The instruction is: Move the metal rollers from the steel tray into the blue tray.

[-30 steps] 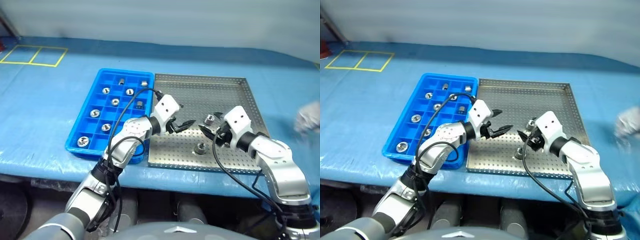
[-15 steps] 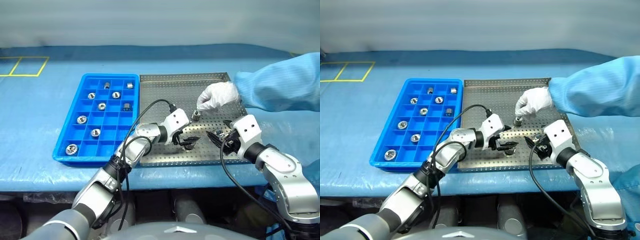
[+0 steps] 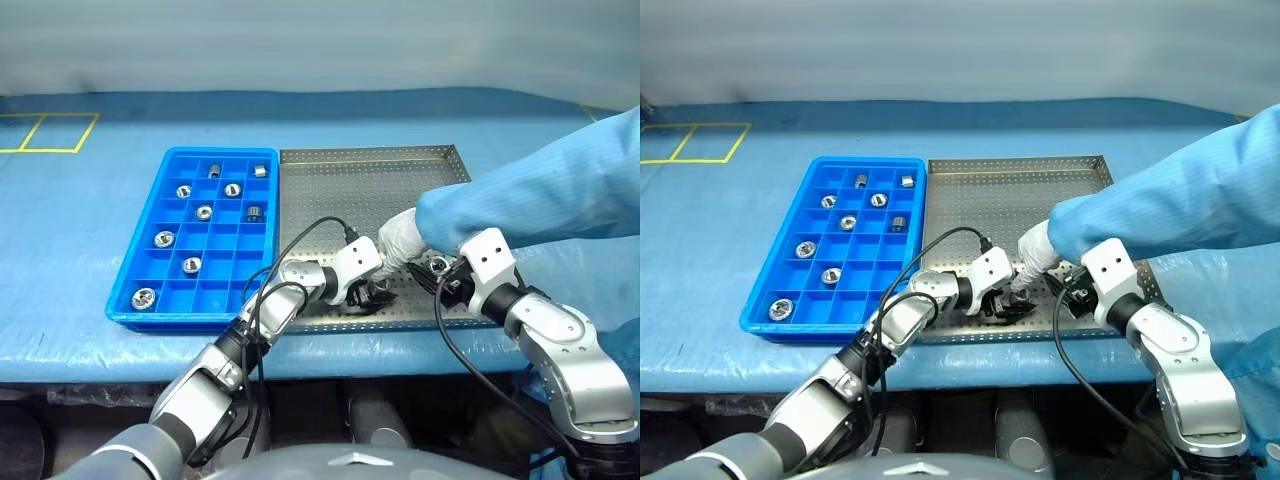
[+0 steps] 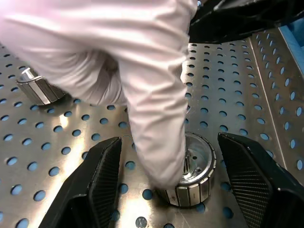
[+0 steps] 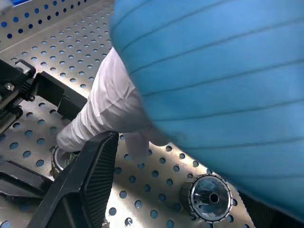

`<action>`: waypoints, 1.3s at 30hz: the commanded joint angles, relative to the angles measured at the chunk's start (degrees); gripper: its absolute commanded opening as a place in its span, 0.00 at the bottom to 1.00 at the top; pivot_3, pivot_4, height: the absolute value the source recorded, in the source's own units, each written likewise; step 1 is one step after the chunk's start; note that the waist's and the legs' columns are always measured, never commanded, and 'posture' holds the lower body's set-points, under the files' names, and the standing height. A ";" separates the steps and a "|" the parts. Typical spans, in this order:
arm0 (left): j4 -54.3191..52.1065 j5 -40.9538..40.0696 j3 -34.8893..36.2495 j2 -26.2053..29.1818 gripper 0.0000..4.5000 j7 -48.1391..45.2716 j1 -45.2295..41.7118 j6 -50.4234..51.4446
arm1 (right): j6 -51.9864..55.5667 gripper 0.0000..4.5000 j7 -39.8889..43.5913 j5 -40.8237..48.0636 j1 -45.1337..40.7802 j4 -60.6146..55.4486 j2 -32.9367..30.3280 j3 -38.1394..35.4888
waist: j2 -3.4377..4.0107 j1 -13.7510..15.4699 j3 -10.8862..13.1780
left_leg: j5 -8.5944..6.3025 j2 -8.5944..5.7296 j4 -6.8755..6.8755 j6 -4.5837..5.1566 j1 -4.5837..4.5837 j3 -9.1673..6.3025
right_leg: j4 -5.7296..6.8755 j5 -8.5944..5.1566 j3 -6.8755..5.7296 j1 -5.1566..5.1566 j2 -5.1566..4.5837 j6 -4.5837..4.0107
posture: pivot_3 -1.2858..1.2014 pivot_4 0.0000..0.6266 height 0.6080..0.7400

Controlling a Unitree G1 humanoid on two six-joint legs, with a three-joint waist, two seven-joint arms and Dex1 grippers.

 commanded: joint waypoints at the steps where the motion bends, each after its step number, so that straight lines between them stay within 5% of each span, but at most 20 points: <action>1: 0.30 1.02 -0.47 -1.37 0.79 -0.39 -0.03 -1.61 | -0.61 0.83 -0.48 0.34 -0.50 -2.08 -0.62 -0.44 | 0.00 -0.02 0.00 | 0.00 0.00 0.00 0.00 0.00 0.00 | 0.00 0.00 0.00 0.00 0.00 0.00 | 0.49 0.24 1.00; 39: -8.73 -2.97 15.74 -1.72 0.79 8.35 -0.29 -0.73 | -2.03 0.83 -1.98 0.09 -2.80 0.46 0.25 2.17 | 0.02 0.37 -0.01 | 0.01 -0.01 0.02 0.01 0.00 0.00 | 0.02 0.04 0.03 0.02 0.00 0.06 | 0.50 0.24 1.00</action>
